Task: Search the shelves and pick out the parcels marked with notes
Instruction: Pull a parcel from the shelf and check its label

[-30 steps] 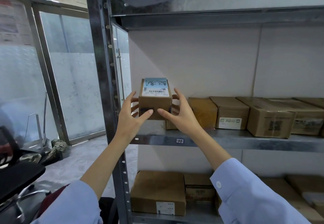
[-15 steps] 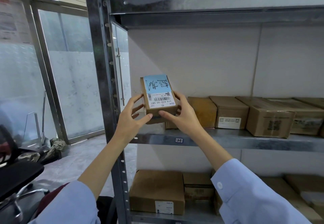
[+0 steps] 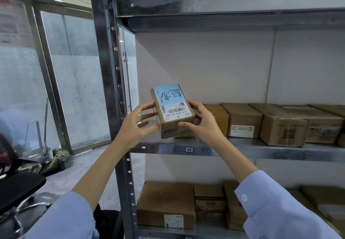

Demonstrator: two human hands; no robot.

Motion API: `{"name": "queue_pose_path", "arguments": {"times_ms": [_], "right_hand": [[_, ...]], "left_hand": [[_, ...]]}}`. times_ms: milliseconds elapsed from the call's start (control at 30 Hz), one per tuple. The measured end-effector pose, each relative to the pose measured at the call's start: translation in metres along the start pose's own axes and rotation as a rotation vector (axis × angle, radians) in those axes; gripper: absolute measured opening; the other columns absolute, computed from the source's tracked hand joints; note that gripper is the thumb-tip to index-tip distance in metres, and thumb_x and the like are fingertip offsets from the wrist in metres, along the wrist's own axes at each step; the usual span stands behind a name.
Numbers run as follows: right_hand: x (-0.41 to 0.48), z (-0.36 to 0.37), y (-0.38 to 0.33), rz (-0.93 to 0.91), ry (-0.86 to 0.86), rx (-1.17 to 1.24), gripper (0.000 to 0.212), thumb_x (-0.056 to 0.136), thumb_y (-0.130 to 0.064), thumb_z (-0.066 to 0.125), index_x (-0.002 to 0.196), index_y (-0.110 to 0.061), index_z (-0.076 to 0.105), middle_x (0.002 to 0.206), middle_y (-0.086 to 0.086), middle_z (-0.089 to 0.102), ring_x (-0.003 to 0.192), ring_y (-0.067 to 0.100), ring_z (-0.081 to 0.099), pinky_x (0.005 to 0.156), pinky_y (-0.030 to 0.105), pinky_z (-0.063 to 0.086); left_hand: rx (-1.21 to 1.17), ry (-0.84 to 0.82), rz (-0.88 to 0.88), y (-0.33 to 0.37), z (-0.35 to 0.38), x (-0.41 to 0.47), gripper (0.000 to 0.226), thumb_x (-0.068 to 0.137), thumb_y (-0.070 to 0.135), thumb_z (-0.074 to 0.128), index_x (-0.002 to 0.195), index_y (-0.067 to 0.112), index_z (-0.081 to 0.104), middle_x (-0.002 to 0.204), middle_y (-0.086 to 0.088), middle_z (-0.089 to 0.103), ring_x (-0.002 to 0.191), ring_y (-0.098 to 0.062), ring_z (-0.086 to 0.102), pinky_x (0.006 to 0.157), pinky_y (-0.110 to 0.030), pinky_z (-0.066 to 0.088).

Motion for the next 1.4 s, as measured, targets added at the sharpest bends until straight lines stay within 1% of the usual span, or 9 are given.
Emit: {"name": "queue_pose_path", "arguments": {"times_ms": [167,300,433,500,667,833,1100,1300,1400], "right_hand": [[-0.004,-0.009,0.003,-0.034,-0.043,-0.002,0.076,0.076,-0.022,0.083,0.141,-0.026,0.043,0.137,-0.009,0.056,0.130,0.014,0.049,0.105,0.044,0.047],[-0.006,-0.019,0.004,-0.071,-0.081,-0.006,0.075,0.076,-0.022,0.083,0.139,-0.029,0.044,0.135,-0.010,0.057,0.129,0.010,0.050,0.103,0.032,0.049],[-0.009,-0.022,0.003,-0.103,-0.089,-0.002,0.072,0.076,-0.021,0.082,0.139,-0.026,0.045,0.131,-0.012,0.059,0.123,0.004,0.054,0.094,0.020,0.049],[-0.009,-0.022,0.003,-0.135,-0.037,0.022,0.070,0.073,-0.023,0.082,0.135,-0.022,0.050,0.127,-0.011,0.061,0.118,0.002,0.058,0.092,0.017,0.048],[-0.005,-0.026,0.012,-0.160,0.140,-0.029,0.057,0.072,-0.018,0.085,0.122,-0.029,0.059,0.119,-0.006,0.065,0.110,0.010,0.062,0.090,0.034,0.056],[-0.002,-0.029,0.011,-0.154,0.291,-0.056,0.049,0.069,-0.019,0.087,0.109,-0.028,0.060,0.107,-0.005,0.065,0.091,0.012,0.063,0.079,0.028,0.056],[-0.004,-0.021,0.009,-0.117,0.157,-0.043,0.031,0.091,-0.018,0.067,0.120,-0.023,0.056,0.116,-0.015,0.064,0.105,0.002,0.061,0.091,0.034,0.055],[-0.011,-0.012,0.002,-0.054,0.076,0.090,0.053,0.094,-0.040,0.058,0.142,-0.028,0.038,0.135,-0.022,0.052,0.125,0.001,0.051,0.107,0.035,0.046],[-0.011,-0.009,-0.001,-0.051,0.054,0.027,0.066,0.088,-0.041,0.069,0.143,-0.034,0.034,0.143,-0.018,0.049,0.129,0.002,0.047,0.108,0.039,0.045]], "left_hand": [[0.004,0.043,-0.008,0.000,-0.001,0.005,0.078,0.062,0.038,0.082,0.130,0.046,0.043,0.139,0.022,0.048,0.118,-0.001,0.054,0.091,-0.018,0.046],[0.035,-0.008,-0.026,-0.004,-0.003,0.012,0.104,0.059,0.040,0.087,0.145,0.038,0.030,0.152,0.014,0.036,0.132,-0.005,0.039,0.101,-0.030,0.039],[0.052,-0.040,-0.021,-0.005,0.000,0.015,0.116,0.057,0.038,0.088,0.151,0.034,0.021,0.150,0.012,0.037,0.132,-0.005,0.040,0.102,-0.026,0.038],[0.044,-0.009,-0.019,-0.004,0.003,0.015,0.114,0.055,0.037,0.087,0.150,0.029,0.024,0.148,0.009,0.041,0.128,-0.006,0.043,0.100,-0.022,0.039],[0.043,0.110,0.003,-0.006,0.006,0.013,0.092,0.059,0.031,0.085,0.139,0.023,0.040,0.140,0.002,0.047,0.123,-0.012,0.051,0.092,-0.011,0.043],[0.050,0.200,0.038,-0.008,0.005,0.009,0.073,0.068,0.010,0.087,0.126,0.023,0.045,0.131,0.000,0.054,0.114,-0.009,0.057,0.085,-0.006,0.047],[0.045,0.275,0.060,-0.011,0.005,0.003,0.063,0.074,0.014,0.084,0.123,0.027,0.047,0.124,0.013,0.059,0.119,-0.013,0.057,0.093,-0.026,0.053],[0.056,0.296,0.074,-0.004,0.010,-0.002,0.075,0.075,0.012,0.082,0.138,0.027,0.043,0.126,0.020,0.053,0.111,0.011,0.052,0.081,-0.004,0.047],[0.059,0.288,0.078,-0.003,0.012,-0.004,0.071,0.076,0.012,0.082,0.131,0.033,0.044,0.129,0.014,0.052,0.113,0.007,0.052,0.082,-0.004,0.045]]}}
Point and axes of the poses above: each hand's wrist, its own x-axis towards the middle knuckle, its own z-axis out of the palm, y = z × x, the point moved 1 cm from there along x, towards the middle knuckle
